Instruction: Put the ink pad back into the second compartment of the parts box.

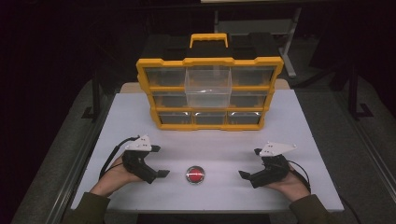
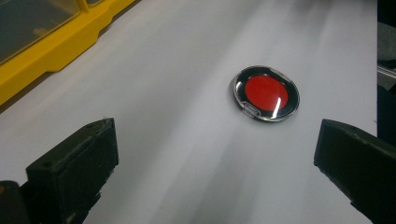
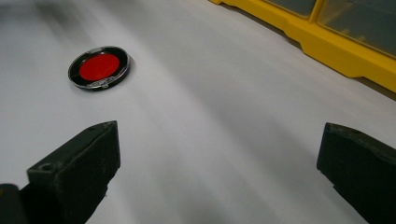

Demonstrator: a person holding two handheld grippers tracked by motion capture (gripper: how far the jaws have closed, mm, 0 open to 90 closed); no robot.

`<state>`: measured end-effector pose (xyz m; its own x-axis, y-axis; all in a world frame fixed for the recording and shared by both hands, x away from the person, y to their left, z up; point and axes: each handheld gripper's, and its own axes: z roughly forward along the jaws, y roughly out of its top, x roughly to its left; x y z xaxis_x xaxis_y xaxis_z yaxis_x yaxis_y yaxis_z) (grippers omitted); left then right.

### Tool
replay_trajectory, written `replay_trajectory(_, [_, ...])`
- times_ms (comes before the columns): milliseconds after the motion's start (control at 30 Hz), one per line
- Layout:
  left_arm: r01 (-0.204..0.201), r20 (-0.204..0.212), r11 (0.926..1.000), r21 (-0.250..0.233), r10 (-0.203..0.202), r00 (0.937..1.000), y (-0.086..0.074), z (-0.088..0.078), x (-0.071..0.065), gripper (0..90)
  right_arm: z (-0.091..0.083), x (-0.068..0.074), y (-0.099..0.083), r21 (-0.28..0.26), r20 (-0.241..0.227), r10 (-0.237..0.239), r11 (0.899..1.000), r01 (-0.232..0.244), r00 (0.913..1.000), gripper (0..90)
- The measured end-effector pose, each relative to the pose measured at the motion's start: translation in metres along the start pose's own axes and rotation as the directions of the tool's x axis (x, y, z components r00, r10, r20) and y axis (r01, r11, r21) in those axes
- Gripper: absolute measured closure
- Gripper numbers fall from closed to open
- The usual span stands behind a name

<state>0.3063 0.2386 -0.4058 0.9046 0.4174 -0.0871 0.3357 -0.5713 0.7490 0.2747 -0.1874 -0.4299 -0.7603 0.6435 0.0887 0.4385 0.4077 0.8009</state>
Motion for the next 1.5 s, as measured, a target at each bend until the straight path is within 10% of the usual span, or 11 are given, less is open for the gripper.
replay_trajectory(1500, [-0.036, 0.055, 0.9994, 0.0, 0.036, 0.9979, 0.02, 0.019, -0.006, 0.0, 0.001, 0.0, 0.0, -0.003, -0.004, 0.001, 1.0, -0.001, 1.0, 0.0])
